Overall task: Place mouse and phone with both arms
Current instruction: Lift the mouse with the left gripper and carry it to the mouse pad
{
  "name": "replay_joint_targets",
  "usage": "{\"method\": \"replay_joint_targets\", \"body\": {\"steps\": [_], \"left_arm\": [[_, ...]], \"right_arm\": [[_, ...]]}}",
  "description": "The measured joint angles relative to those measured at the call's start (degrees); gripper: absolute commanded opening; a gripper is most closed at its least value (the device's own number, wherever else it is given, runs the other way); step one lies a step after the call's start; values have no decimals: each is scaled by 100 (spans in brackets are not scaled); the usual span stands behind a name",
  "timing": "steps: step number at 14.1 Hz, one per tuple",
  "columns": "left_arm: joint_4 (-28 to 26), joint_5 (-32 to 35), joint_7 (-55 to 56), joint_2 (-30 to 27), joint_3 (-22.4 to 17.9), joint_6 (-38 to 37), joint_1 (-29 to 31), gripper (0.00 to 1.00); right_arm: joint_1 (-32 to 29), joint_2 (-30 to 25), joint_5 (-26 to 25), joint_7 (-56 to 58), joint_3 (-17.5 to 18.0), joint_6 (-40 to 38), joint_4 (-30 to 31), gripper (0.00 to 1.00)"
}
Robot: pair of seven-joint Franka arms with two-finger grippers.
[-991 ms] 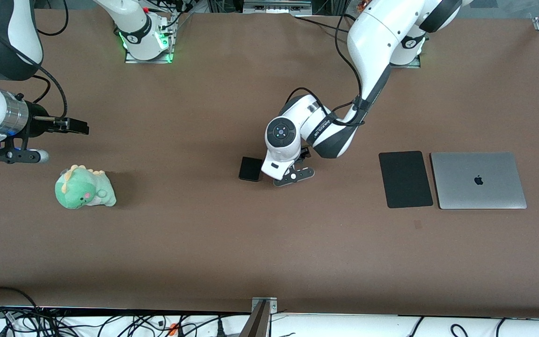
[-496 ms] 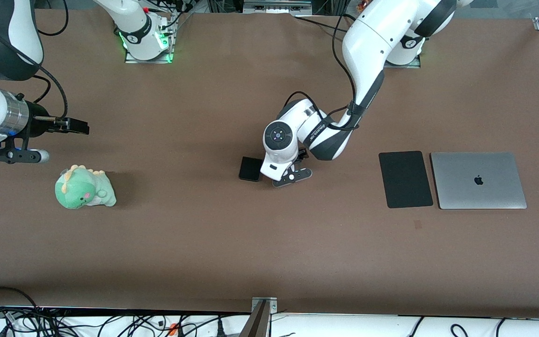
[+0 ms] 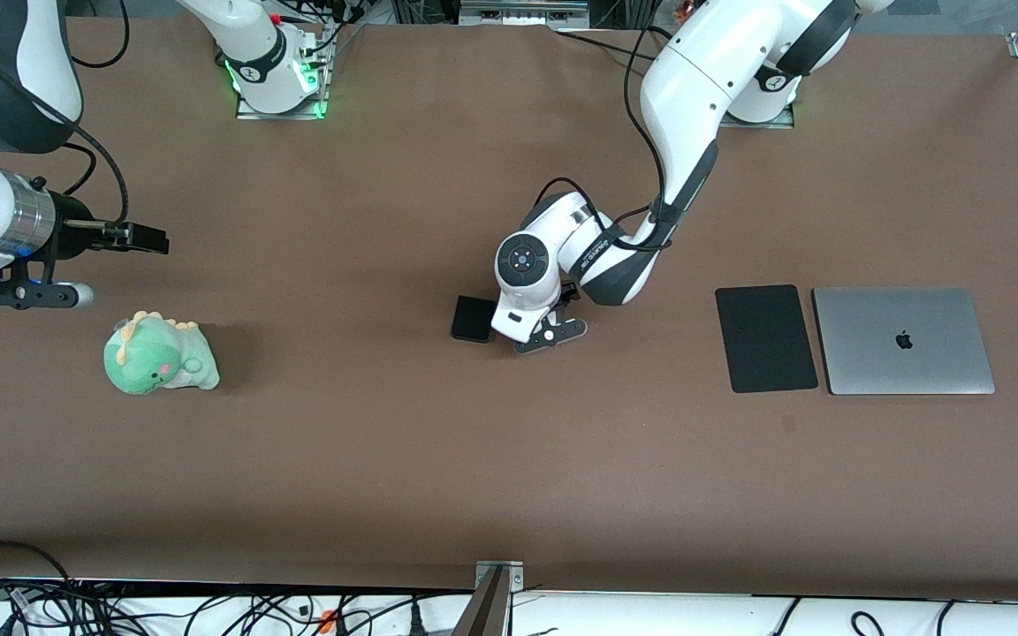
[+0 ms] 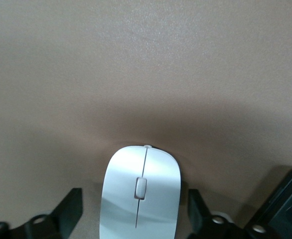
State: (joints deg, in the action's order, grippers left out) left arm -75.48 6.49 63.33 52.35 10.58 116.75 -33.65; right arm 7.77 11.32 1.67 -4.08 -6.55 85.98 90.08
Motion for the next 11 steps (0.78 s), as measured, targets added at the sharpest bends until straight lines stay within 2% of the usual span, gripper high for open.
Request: {"method": "replay_joint_targets", "body": {"steps": [2, 4, 8, 11], "left_arm": [[8, 0, 0, 0, -2, 0, 0, 26], [24, 7, 0, 0, -9, 0, 0, 17], [172, 258, 0, -57, -73, -52, 47, 17], [278, 283, -109, -396, -108, -507, 275, 18]], "right_arm": [[0, 4, 0, -7, 0, -11, 0, 100], [1, 5, 1, -14, 0, -106, 0, 100], [5, 6, 8, -15, 0, -156, 0, 100], [17, 9, 8, -14, 1, -167, 0, 100]]}}
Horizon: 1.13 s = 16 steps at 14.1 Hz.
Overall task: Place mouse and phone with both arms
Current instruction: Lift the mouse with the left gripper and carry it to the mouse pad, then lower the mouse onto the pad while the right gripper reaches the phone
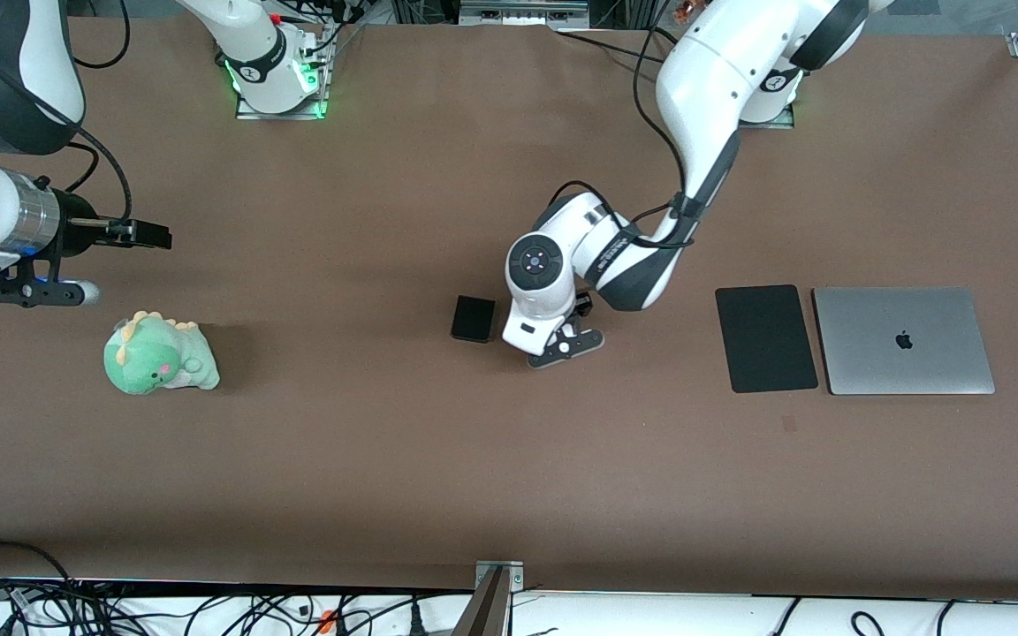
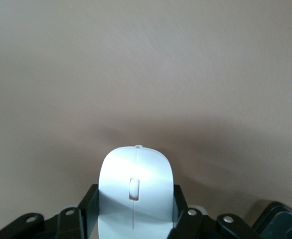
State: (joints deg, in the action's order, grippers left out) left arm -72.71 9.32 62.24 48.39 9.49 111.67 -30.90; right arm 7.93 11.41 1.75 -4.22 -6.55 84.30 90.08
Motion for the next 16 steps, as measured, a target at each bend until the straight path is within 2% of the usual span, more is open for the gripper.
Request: {"method": "replay_joint_targets", "body": {"steps": [5, 9, 12, 16], "left_arm": [[-71, 11, -916, -913, -28, -805, 653, 19], [-624, 17, -2030, -1493, -51, -881, 1441, 20], [-1007, 17, -2801, -1766, -55, -881, 2056, 19], [-1365, 275, -3279, -1846, -53, -868, 2592, 17]], "right_arm": [[116, 3, 1, 4, 3, -3, 0, 100], [316, 3, 250, -143, 6, 60, -1, 100], [538, 20, 464, -621, 12, 315, -1, 100], [1227, 234, 505, -1578, 41, 924, 2, 100]]}}
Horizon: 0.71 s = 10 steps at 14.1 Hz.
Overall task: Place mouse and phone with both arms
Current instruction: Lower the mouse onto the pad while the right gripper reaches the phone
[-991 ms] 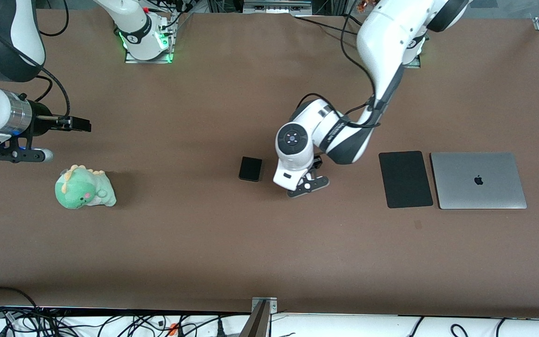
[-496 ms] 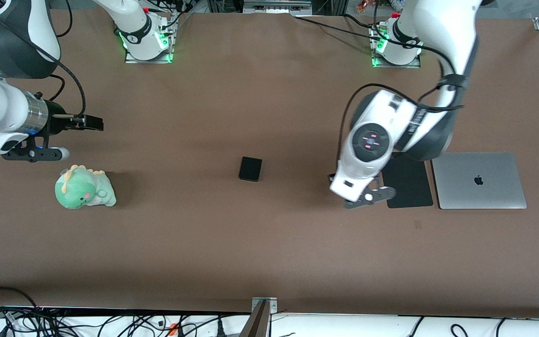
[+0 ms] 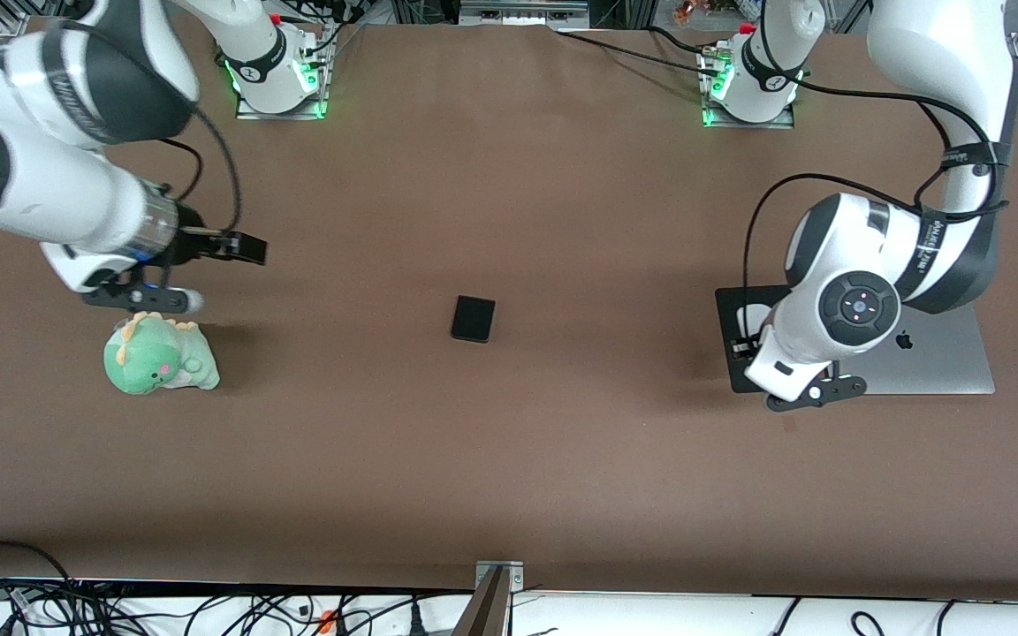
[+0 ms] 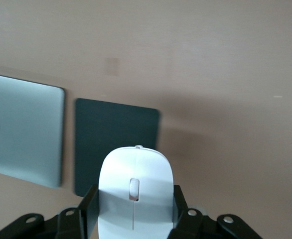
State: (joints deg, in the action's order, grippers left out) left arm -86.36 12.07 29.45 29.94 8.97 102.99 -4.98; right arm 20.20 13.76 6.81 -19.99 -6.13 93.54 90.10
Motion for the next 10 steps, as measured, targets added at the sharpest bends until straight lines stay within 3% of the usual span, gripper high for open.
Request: {"method": "replay_joint_targets", "body": {"steps": [4, 10], "left_arm": [[-412, 83, -262, 3, 1, 303, 446, 17], [-1283, 189, -298, 282, 0, 1598, 812, 18]], "right_arm": [[577, 437, 2, -757, 13, 743, 3, 100], [1377, 1234, 13, -1605, 21, 2080, 18, 100]]}}
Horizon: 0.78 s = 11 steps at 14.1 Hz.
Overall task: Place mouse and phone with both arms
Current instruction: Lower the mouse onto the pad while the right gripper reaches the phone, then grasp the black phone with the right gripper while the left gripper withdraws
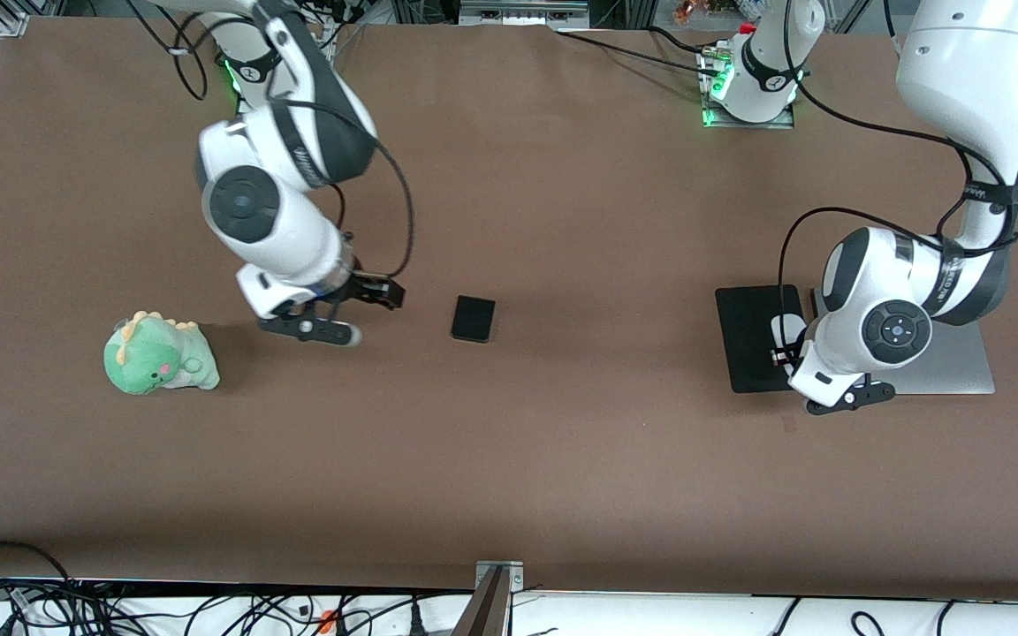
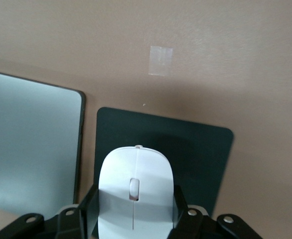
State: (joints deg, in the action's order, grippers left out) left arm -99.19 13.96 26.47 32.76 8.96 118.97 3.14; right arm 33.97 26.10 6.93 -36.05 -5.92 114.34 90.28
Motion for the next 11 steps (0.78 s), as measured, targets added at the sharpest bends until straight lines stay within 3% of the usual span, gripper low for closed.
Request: {"method": "replay_joint_targets", "body": {"steps": [6, 11], "left_arm": [[-111, 191, -4, 373, 10, 277, 87, 28], [-166, 192, -18, 451, 55, 277, 65, 50]], "right_arm": [[641, 918, 0, -344, -2, 1105, 4, 100], [949, 1372, -1, -680, -4, 1755, 2, 100]]}}
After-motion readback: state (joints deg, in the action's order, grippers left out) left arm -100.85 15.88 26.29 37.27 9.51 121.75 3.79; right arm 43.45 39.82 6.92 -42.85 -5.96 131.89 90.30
